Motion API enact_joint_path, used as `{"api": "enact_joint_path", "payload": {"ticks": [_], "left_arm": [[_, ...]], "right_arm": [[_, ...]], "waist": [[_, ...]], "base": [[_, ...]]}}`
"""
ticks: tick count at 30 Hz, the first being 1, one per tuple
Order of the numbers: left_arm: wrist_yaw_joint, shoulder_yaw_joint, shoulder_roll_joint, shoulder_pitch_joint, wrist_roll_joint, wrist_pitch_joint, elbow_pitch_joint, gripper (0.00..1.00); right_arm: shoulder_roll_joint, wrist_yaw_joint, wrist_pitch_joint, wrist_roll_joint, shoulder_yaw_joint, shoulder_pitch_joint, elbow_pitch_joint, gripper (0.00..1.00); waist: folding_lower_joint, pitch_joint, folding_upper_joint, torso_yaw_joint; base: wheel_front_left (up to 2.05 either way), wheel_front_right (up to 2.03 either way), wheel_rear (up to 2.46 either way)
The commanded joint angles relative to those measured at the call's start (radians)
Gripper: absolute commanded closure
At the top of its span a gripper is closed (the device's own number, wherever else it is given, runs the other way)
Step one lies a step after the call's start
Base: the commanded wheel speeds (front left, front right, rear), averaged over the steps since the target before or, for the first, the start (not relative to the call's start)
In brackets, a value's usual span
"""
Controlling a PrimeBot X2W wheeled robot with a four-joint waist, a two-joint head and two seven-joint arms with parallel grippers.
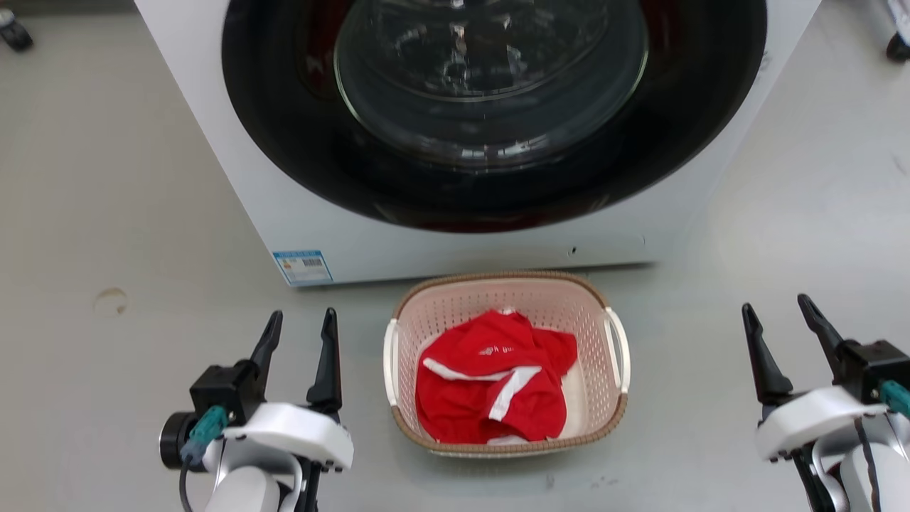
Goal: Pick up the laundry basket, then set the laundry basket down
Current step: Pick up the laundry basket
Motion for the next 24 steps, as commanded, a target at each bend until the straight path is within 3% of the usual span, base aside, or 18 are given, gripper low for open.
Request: {"api": "enact_joint_path", "payload": {"ticks": [1,16,24], "left_arm": [[0.01,0.023,0.011,-0.048,-0.007,-0.01,-0.013,0.0],[0.063,-0.086,0.011,-0.371,-0.058,-0.01,0.195,0.0],[0.087,-0.136,0.011,-0.502,-0.09,-0.01,0.326,0.0]], "right_arm": [[-0.023,0.005,-0.014,0.012,0.024,-0.044,-0.01,0.0],[-0.023,0.005,-0.014,0.047,0.13,-0.356,0.187,0.0],[-0.023,0.005,-0.014,0.089,0.213,-0.466,0.253,0.0]], "waist": [[0.0,0.06,-0.0001,-0.011],[0.0,0.451,-0.0001,-0.029],[0.0,0.596,-0.0001,-0.037]], "base": [[0.0,0.0,0.0],[0.0,0.0,0.0],[0.0,0.0,0.0]]}}
